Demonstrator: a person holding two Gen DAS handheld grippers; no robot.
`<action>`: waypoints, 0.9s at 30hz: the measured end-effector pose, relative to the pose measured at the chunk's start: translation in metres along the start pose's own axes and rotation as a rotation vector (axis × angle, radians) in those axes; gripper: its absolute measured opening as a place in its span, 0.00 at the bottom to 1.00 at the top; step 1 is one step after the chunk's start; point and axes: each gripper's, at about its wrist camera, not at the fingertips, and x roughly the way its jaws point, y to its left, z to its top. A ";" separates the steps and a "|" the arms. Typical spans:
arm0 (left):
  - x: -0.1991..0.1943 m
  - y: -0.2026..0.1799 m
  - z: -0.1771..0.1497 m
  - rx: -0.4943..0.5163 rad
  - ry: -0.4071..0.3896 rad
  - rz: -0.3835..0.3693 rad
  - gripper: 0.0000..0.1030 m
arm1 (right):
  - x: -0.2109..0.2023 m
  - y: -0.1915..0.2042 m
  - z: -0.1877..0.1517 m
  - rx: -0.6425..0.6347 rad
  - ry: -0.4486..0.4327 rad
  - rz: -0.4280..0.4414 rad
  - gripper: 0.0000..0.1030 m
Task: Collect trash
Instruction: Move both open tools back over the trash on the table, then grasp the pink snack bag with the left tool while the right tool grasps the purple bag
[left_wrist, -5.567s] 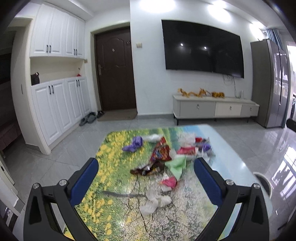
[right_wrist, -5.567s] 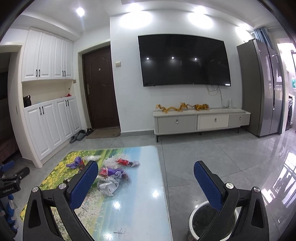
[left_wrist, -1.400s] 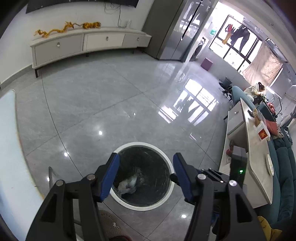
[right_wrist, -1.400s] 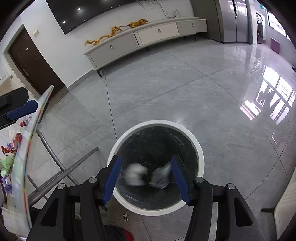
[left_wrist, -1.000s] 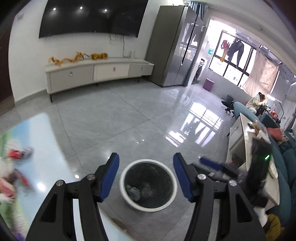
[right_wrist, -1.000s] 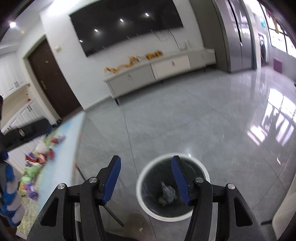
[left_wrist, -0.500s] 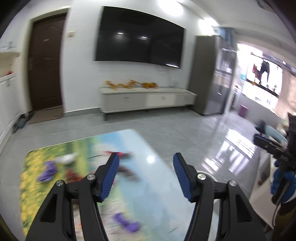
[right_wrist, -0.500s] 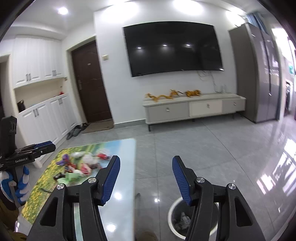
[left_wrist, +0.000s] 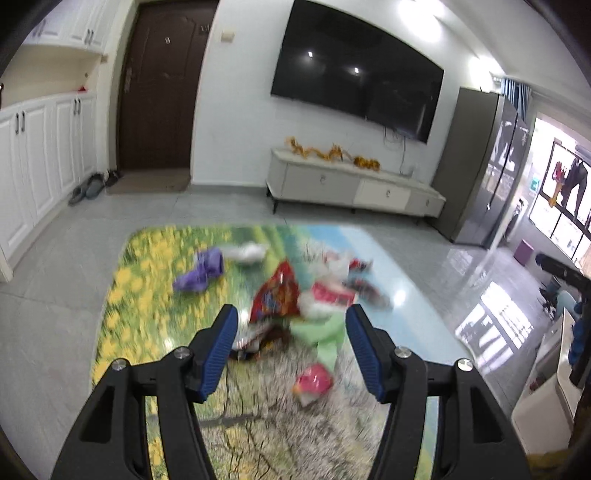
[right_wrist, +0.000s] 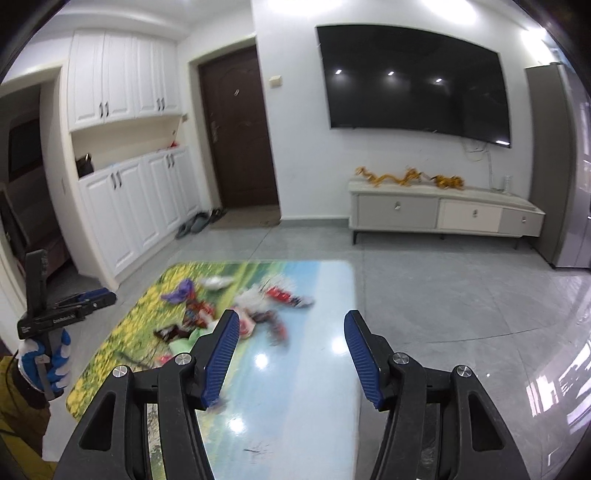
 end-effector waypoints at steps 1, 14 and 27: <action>0.008 0.001 -0.008 0.006 0.024 -0.011 0.57 | 0.006 0.007 -0.004 -0.007 0.021 0.009 0.55; 0.077 -0.017 -0.058 0.090 0.225 -0.144 0.57 | 0.136 0.058 -0.057 -0.027 0.380 0.194 0.55; 0.112 -0.022 -0.076 0.103 0.311 -0.158 0.39 | 0.194 0.100 -0.097 -0.163 0.556 0.296 0.42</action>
